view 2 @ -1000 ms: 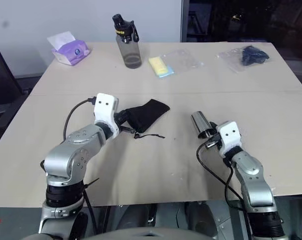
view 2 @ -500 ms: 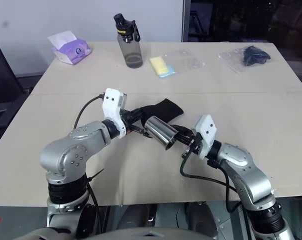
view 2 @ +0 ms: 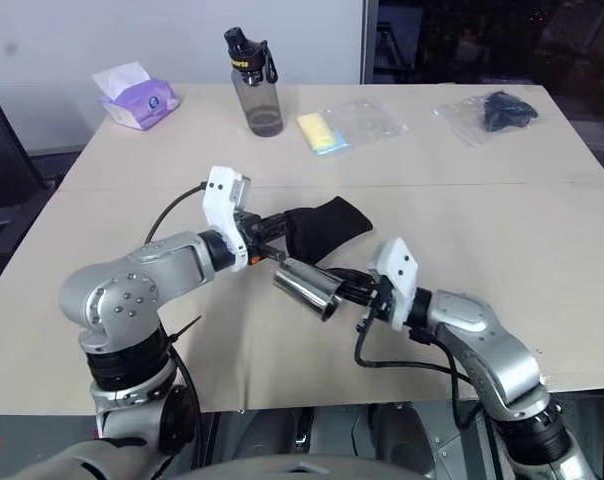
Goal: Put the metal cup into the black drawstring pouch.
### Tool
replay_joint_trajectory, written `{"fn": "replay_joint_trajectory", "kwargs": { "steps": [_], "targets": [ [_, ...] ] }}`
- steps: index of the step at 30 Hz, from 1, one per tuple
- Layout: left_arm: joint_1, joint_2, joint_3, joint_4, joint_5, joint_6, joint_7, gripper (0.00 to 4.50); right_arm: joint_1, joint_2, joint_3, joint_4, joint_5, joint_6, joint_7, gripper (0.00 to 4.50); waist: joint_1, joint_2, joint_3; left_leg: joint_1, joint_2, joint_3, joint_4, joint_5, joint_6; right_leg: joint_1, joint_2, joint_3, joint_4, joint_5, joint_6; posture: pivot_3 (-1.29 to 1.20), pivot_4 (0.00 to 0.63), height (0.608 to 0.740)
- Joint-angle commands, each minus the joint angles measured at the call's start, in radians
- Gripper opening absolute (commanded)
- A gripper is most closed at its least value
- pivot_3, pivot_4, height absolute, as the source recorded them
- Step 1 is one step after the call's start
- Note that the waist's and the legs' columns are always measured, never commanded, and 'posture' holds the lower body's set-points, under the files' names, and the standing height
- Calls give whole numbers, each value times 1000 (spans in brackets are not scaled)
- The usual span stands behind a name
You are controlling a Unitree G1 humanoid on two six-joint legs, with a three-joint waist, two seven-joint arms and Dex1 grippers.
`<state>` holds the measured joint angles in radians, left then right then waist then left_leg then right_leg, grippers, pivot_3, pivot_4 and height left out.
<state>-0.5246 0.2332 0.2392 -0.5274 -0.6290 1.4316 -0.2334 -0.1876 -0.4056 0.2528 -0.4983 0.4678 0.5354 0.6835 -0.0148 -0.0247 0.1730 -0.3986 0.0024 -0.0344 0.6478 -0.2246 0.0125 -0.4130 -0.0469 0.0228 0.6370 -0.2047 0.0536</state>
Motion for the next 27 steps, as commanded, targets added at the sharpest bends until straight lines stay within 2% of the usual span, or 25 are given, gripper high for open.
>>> {"fn": "replay_joint_trajectory", "kwargs": {
  "steps": [1,6,13,17,23,27],
  "targets": [
    [-15,-6,7,-4,-7,8,11,0,-58,38,28,21,-28,14,-36,51,1,0,0,0,0,0,0,0,0,0,0,0,0,0,0,0,150,740],
    [-24,-1,3,5,-6,-1,19,0,-109,108,60,94,-131,11,-138,51,1,0,0,0,0,0,0,0,0,0,0,0,0,0,-1,0,150,740],
    [-5,2,19,-7,-17,5,15,0,-111,220,-8,187,-252,-52,-335,51,1,-1,0,-1,0,0,0,0,0,0,0,0,0,1,-1,0,150,740],
    [-3,7,17,0,-17,-2,16,0,-120,234,-19,241,-320,-105,-383,51,1,-1,0,-1,0,0,0,0,0,-1,0,0,0,0,-1,0,150,740],
    [10,8,13,-9,-30,-14,0,0,-136,286,-58,263,-306,-157,-393,51,-2,0,0,0,0,0,-1,0,0,-1,0,0,0,1,-1,0,150,740],
    [10,13,12,-4,-39,-30,-13,0,-142,346,-95,252,-233,-143,-374,51,-1,0,0,0,0,0,-1,0,0,-1,0,0,0,1,-1,0,150,740]
  ]
}}
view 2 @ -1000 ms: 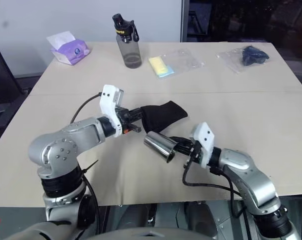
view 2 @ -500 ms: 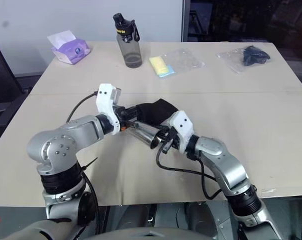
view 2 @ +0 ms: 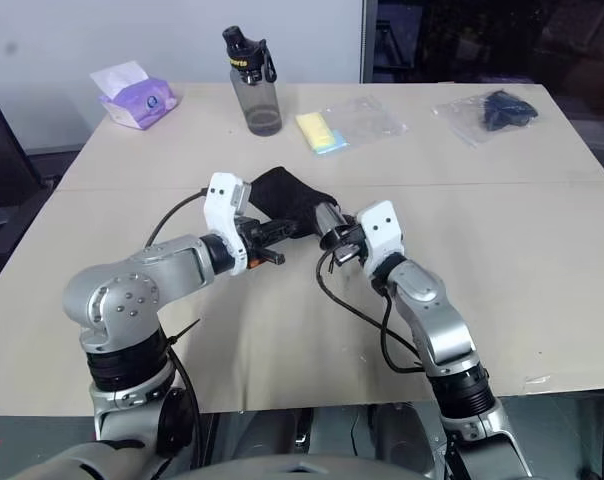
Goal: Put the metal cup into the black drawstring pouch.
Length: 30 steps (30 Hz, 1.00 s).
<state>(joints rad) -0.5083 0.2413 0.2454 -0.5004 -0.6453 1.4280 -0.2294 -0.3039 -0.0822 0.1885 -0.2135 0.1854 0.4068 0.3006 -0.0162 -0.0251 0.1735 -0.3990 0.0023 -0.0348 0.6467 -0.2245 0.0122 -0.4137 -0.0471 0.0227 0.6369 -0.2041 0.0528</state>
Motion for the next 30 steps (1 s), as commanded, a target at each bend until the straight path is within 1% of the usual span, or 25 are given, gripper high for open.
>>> {"fn": "replay_joint_trajectory", "kwargs": {
  "steps": [1,4,5,7,8,11,14,16,18,20,25,28,30],
  "targets": [
    [-4,6,4,-33,-26,-32,-21,0,-27,25,-32,-32,54,-9,15,51,0,0,0,0,0,0,0,0,0,0,0,0,0,0,0,0,150,740],
    [4,2,4,-42,-48,-47,-39,0,-38,6,-16,1,39,10,36,51,0,0,0,0,0,0,0,0,0,0,0,0,0,0,0,0,150,740],
    [5,-1,7,-46,-60,-51,-46,0,-50,-8,-2,24,7,-5,34,51,0,0,0,0,0,0,0,0,0,0,0,0,0,0,-1,0,150,740],
    [3,-7,18,-52,-92,-62,-66,0,-87,-68,59,92,-110,-87,39,51,0,0,0,0,0,0,0,0,0,0,0,0,0,-1,-1,0,150,740],
    [1,-9,22,-53,-105,-70,-73,0,-112,-117,109,129,-192,-148,50,51,0,0,0,0,0,1,0,0,0,0,0,0,0,-1,-2,0,150,740],
    [-2,-6,21,-49,-121,-95,-74,0,-159,-202,197,198,-333,-291,67,51,-1,0,0,0,0,1,0,0,0,0,0,0,-1,-1,-2,0,150,740],
    [-3,-14,18,-51,-136,-101,-64,0,-187,-209,214,247,-384,-374,47,51,-3,0,0,0,0,1,-1,0,0,0,0,0,-1,-1,-1,0,150,740],
    [25,-15,-9,-77,-150,-106,-70,0,-208,-80,107,276,-274,-303,-33,51,-5,-1,1,0,0,1,-2,0,0,0,0,0,-1,0,0,0,150,740],
    [42,-16,-25,-89,-156,-112,-69,0,-226,1,35,295,-213,-260,-69,51,-8,-1,1,1,1,0,-3,0,0,-1,0,1,-1,1,1,0,150,740],
    [49,-34,-19,-95,-181,-110,-66,0,-240,87,-56,299,-115,-183,-109,51,-4,-1,1,0,1,0,-3,0,0,-1,0,0,-1,1,1,0,150,740],
    [57,-32,-16,-99,-205,-115,-61,0,-273,233,-258,262,132,-6,-191,51,2,0,1,0,1,-2,-3,0,0,0,-1,0,-2,0,-1,0,150,740],
    [56,-29,-13,-95,-219,-118,-55,0,-291,276,-342,242,274,67,-228,51,3,0,1,0,0,-2,-3,0,0,0,-2,0,-2,0,-1,0,150,740],
    [56,-27,-16,-91,-224,-122,-53,0,-310,316,-413,227,435,119,-278,51,1,0,1,-1,0,-2,-3,0,0,0,-2,0,-3,0,-1,0,150,740]
  ]
}}
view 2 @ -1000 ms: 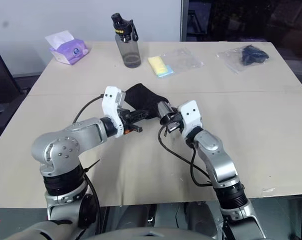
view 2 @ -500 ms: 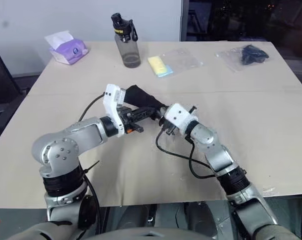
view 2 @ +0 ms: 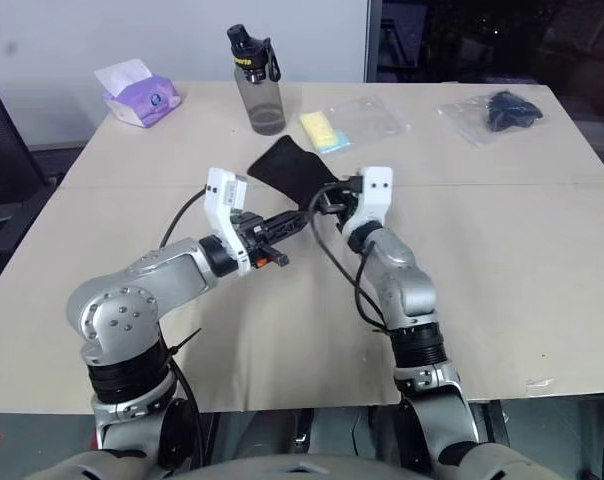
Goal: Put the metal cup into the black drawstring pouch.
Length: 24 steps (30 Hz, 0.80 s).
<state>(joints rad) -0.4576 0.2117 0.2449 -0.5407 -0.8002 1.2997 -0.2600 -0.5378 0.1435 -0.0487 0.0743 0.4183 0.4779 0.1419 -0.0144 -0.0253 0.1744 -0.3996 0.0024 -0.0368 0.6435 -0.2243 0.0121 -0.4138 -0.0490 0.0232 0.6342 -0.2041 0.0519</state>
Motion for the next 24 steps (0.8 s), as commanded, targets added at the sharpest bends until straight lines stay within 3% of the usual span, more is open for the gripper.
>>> {"fn": "replay_joint_trajectory", "kwargs": {
  "steps": [1,6,9,11,16,19,24],
  "targets": [
    [5,3,-16,-49,-72,4,-22,0,-84,111,-211,-65,281,64,-150,51,-2,0,0,0,0,0,0,0,0,0,0,0,0,0,0,0,150,740],
    [8,6,-22,-38,-89,-15,-13,0,-79,62,-184,-77,404,96,-188,51,-8,1,0,1,0,2,-1,0,0,0,2,-1,0,0,0,0,150,740],
    [8,8,-26,-27,-93,-28,-11,0,-97,113,-255,-97,627,103,-253,51,-15,1,0,1,1,1,-2,0,0,0,2,-1,0,0,0,0,150,740],
    [12,11,-27,-21,-100,-36,-9,0,-100,100,-248,-107,694,100,-271,51,-16,1,0,0,1,1,-2,0,0,0,2,-1,0,0,1,0,150,740],
    [18,14,-33,-15,-116,-56,-1,0,-87,-186,102,-99,177,-1,-135,51,-28,1,1,0,0,3,-2,0,0,-1,2,0,-1,0,1,0,150,740],
    [15,19,-24,-9,-129,-65,2,0,-130,-436,402,-39,-288,-200,-64,51,-25,2,1,0,0,3,-2,0,0,0,2,-1,-3,-2,1,0,150,740],
    [2,13,-6,6,-157,-79,21,0,-175,-554,536,25,-582,-359,-29,51,-26,1,1,0,0,4,-4,0,0,-1,2,1,-5,1,3,0,150,740]
  ]
}}
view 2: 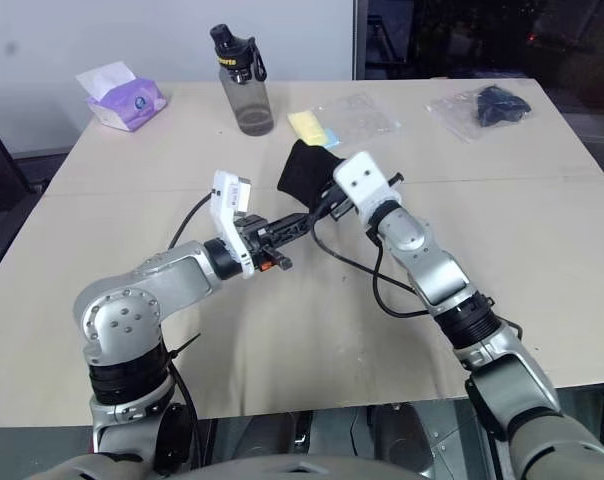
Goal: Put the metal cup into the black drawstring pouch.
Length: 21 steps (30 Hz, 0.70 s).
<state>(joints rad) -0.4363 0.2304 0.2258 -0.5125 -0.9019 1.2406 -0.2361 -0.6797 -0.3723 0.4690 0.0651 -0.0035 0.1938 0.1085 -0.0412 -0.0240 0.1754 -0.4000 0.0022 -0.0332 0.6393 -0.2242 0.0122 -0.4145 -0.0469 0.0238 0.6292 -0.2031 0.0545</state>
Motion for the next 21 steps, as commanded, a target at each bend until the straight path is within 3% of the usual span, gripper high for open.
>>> {"fn": "replay_joint_trajectory", "kwargs": {
  "steps": [1,8,14,15,16,21],
  "targets": [
    [-22,-7,15,-19,-61,-23,1,0,-38,-42,24,44,-193,-90,10,51,2,0,0,0,0,0,0,0,0,0,0,0,0,0,0,0,150,740],
    [-39,-14,10,-13,-99,-39,11,0,-55,-17,30,77,-317,-111,67,51,5,0,0,0,0,-1,-1,0,0,0,-1,0,-1,0,0,0,150,740],
    [-12,0,-4,-27,-137,-79,-25,0,42,268,-262,-11,76,171,105,51,6,0,0,0,1,-3,-2,0,0,0,0,-2,-1,0,-1,0,150,740],
    [-8,2,-5,-23,-138,-83,-22,0,46,290,-290,-32,117,213,116,707,7,0,0,0,1,-3,-2,0,0,0,0,-2,-1,0,-1,0,150,740],
    [-6,3,-5,-19,-140,-88,-16,0,49,310,-317,-56,156,252,124,1008,9,0,0,0,2,-3,-2,0,0,0,0,-2,-1,0,-1,0,150,740],
    [-18,4,7,15,-152,-111,17,0,69,334,-409,-166,279,363,156,3335,22,0,0,-1,0,-3,-1,0,0,1,-2,-1,-2,0,-1,0,150,740]
  ]
}}
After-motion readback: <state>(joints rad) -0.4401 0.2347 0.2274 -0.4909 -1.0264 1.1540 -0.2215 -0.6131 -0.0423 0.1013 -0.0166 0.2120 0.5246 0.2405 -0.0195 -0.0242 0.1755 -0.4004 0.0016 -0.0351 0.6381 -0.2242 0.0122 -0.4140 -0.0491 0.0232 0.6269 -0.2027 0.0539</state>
